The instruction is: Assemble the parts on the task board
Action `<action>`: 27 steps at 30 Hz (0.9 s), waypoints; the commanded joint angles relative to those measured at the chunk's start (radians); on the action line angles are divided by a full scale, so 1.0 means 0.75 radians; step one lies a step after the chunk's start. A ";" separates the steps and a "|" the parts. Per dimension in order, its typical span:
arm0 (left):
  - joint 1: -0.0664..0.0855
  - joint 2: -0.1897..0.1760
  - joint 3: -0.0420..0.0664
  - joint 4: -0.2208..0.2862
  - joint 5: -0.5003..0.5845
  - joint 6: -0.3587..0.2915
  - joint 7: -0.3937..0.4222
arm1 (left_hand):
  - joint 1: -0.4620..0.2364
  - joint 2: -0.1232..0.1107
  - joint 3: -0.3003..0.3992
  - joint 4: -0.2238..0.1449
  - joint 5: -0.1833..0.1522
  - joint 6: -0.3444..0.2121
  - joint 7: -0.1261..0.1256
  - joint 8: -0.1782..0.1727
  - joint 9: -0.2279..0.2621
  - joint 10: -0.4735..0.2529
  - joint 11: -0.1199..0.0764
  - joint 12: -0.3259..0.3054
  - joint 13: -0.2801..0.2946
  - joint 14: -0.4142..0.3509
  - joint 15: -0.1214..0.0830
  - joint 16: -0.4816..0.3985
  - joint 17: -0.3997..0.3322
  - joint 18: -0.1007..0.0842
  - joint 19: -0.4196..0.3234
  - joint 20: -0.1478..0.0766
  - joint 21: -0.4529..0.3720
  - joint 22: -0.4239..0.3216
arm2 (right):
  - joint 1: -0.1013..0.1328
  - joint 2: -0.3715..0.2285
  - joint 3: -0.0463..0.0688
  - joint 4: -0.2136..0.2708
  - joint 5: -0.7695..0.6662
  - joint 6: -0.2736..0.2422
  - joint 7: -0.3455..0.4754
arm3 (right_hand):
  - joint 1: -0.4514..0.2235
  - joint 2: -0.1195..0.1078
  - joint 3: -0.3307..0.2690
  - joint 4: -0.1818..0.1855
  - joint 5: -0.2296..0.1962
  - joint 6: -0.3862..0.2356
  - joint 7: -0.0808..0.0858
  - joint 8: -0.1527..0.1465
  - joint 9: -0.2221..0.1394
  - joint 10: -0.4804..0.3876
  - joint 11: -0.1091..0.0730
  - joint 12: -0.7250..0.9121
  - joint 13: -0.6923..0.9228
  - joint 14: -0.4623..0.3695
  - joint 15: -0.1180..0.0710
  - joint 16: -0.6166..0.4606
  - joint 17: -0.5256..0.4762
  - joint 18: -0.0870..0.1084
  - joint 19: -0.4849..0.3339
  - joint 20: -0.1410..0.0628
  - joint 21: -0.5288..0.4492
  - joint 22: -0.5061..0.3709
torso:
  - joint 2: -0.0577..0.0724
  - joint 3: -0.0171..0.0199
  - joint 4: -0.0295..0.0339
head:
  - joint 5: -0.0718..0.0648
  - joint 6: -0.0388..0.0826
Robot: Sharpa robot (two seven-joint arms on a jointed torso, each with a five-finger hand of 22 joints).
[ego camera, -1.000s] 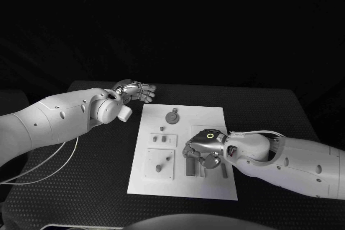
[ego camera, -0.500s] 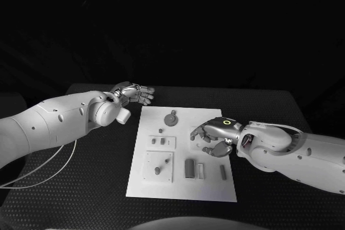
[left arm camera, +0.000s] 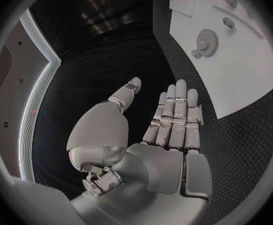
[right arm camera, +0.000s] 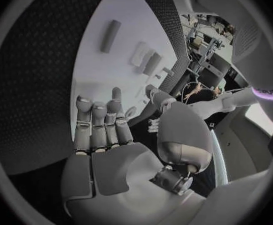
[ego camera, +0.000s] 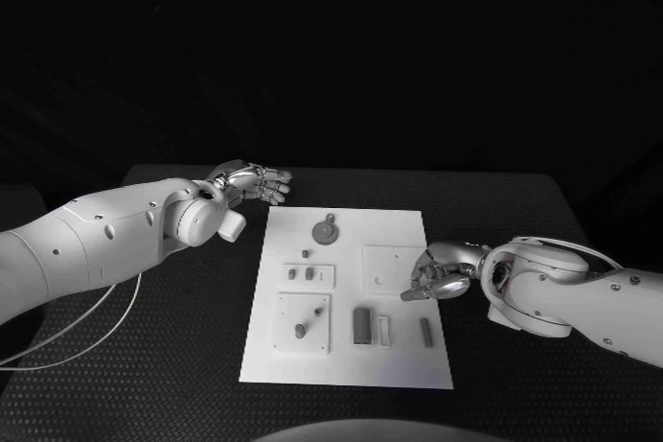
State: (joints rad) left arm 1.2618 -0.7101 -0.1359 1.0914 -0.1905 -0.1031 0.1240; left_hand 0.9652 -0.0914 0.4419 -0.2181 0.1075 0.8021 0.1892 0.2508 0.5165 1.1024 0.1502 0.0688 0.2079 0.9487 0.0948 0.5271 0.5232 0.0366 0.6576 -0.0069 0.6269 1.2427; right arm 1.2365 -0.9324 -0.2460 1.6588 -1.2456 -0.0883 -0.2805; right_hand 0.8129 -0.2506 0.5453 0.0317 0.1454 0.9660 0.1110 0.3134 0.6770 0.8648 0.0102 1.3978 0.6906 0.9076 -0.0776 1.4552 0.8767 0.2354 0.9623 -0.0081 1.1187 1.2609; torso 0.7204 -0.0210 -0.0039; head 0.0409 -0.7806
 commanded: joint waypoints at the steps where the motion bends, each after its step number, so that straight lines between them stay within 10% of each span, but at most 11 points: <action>1: 0.001 0.002 0.001 0.006 -0.004 0.007 0.013 | -0.011 0.003 -0.007 0.003 -0.004 -0.002 -0.004 0.005 -0.001 -0.003 0.001 0.001 -0.002 0.011 -0.002 -0.005 0.002 0.023 0.010 0.001 -0.004 0.002 | 0.000 -0.015 0.000 0.017 0.164 0.110 -0.229 | -0.014 0.081 -0.165 -0.059 0.110 0.001 -0.004 0.010 0.031 0.004 -0.013 0.001 -0.004 0.000 -0.019 0.003 -0.005 0.035 -0.024 -0.015 -0.001 0.001 | -0.001 -0.0012 -0.0014 | -0.008 -0.003; 12: 0.001 -0.001 0.001 0.008 -0.007 0.009 0.011 | -0.011 0.004 -0.007 0.003 -0.004 -0.002 -0.003 0.005 -0.002 -0.004 0.001 0.001 -0.003 0.011 -0.002 -0.005 0.003 0.023 0.011 0.001 -0.005 0.002 | -0.002 -0.051 -0.002 0.046 0.153 0.144 -0.268 | 0.045 0.231 -0.325 -0.206 0.129 0.130 -0.053 0.001 0.049 0.123 -0.061 0.033 0.014 0.091 -0.054 0.028 -0.014 0.035 0.033 -0.036 0.034 0.001 | 0.000 -0.0034 0.0017 | -0.025 -0.003; 27: 0.001 -0.006 0.000 0.015 -0.008 0.007 0.011 | -0.011 0.004 -0.007 0.004 -0.004 0.000 -0.004 0.007 -0.002 -0.004 0.001 0.001 -0.003 0.012 -0.002 -0.007 0.005 0.023 0.011 0.001 -0.005 0.003 | -0.063 -0.029 -0.003 0.051 0.075 0.144 -0.316 | 0.051 0.254 -0.328 -0.263 0.160 0.167 -0.061 -0.032 0.026 0.176 -0.070 0.018 0.024 0.126 -0.054 0.018 -0.021 0.035 0.049 -0.027 0.040 -0.003 | 0.000 -0.0041 0.0027 | -0.034 -0.005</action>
State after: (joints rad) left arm 1.2618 -0.7155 -0.1360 1.0995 -0.1923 -0.1029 0.1240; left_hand 0.9652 -0.0914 0.4419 -0.2181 0.1075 0.8020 0.1892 0.2508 0.5167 1.1024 0.1502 0.0688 0.2071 0.9524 0.0911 0.5271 0.5260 0.0366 0.6576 -0.0069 0.6269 1.2434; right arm 1.1925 -0.9575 -0.2474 1.6980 -1.1608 0.0026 -0.4992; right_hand 0.8520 -0.0722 0.2990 -0.1609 0.2634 1.0896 0.0638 0.2931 0.6966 0.9903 -0.0429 1.4153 0.7075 0.9953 -0.1178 1.4735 0.8620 0.2341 0.9932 -0.0308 1.1461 1.2592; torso 0.7198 -0.0244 -0.0022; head 0.0159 -0.7843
